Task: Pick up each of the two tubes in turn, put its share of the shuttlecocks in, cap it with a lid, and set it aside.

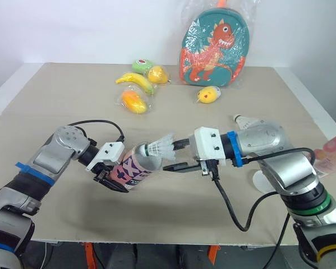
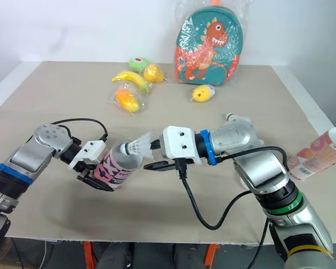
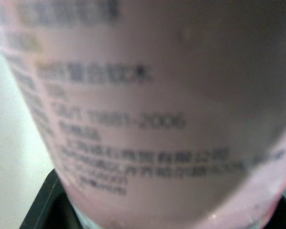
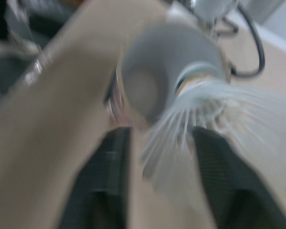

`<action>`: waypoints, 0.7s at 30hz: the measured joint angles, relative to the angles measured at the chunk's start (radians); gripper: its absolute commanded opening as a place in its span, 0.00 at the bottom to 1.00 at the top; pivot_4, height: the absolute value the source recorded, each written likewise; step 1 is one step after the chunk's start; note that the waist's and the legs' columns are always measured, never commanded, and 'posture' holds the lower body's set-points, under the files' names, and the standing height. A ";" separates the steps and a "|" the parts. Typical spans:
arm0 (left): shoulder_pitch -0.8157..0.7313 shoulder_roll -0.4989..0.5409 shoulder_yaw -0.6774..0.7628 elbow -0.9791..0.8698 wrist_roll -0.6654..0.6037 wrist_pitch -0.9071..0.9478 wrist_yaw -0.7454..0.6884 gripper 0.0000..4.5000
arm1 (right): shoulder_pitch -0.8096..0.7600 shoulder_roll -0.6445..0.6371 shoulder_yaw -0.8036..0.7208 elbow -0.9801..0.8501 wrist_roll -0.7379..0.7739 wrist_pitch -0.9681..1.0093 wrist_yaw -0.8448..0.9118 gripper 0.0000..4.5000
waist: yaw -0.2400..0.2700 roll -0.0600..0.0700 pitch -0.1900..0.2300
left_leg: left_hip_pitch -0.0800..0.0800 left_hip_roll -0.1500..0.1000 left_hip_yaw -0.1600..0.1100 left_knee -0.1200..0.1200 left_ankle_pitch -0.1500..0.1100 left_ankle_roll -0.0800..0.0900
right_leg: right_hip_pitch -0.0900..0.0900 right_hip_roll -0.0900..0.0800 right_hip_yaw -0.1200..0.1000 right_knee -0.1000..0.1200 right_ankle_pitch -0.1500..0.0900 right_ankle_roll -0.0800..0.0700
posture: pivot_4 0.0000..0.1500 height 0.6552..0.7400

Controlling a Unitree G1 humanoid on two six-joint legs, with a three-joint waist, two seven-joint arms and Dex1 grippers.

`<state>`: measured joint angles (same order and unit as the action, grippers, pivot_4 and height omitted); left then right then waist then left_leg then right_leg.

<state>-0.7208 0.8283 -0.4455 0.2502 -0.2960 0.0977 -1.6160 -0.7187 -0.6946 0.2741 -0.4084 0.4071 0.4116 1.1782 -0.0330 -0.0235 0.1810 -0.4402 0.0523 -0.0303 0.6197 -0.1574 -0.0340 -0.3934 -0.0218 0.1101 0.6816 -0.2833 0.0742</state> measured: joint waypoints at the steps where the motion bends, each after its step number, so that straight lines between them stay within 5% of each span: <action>1: 0.000 -0.001 0.000 0.000 0.000 0.000 0.000 0.63 | -0.006 0.001 -0.027 -0.018 0.046 0.026 0.002 0.88 | 0.000 0.000 0.000 | 0.000 0.000 0.000 0.000 0.000 0.000 | 0.000 0.000 0.000 0.000 0.000 0.000 | 1.00 0.94; 2: -0.002 -0.002 -0.002 0.000 -0.001 0.000 0.000 0.63 | -0.012 0.000 -0.070 -0.041 0.104 0.056 0.004 1.00 | 0.001 0.000 0.000 | -0.001 0.000 0.000 0.000 0.000 0.000 | 0.000 -0.001 0.000 0.000 0.001 -0.002 | 1.00 0.94; 11: -0.017 -0.018 -0.019 0.003 0.000 -0.002 0.000 0.63 | 0.039 -0.057 -0.206 -0.061 0.176 0.133 -0.056 1.00 | 0.006 0.000 0.000 | -0.001 -0.001 0.000 0.000 0.000 0.000 | 0.000 -0.001 -0.001 0.000 0.000 -0.001 | 1.00 0.94; 17: -0.014 -0.019 -0.020 -0.015 -0.002 0.000 0.000 0.63 | 0.455 -0.093 -0.506 -0.060 0.101 0.146 -0.268 1.00 | 0.013 -0.002 -0.001 | -0.002 -0.001 -0.001 -0.001 -0.001 0.000 | -0.002 -0.001 -0.001 0.000 -0.002 -0.004 | 1.00 0.94; 21: -0.003 -0.007 -0.017 -0.026 -0.004 0.008 0.000 0.63 | 0.735 0.005 -0.715 -0.079 0.090 0.137 -0.373 1.00 | 0.011 0.000 -0.001 | -0.002 -0.002 -0.002 -0.002 -0.002 0.001 | 0.000 -0.001 -0.003 0.000 -0.003 -0.004 | 1.00 0.94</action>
<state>-0.7240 0.8210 -0.4624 0.2243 -0.3000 0.1053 -1.6161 0.0163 -0.6894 -0.4408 -0.4877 0.4974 0.5484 0.8053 -0.0220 -0.0239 0.1800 -0.4425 0.0506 -0.0326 0.6180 -0.1595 -0.0334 -0.3937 -0.0230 0.1072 0.6816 -0.2863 0.0700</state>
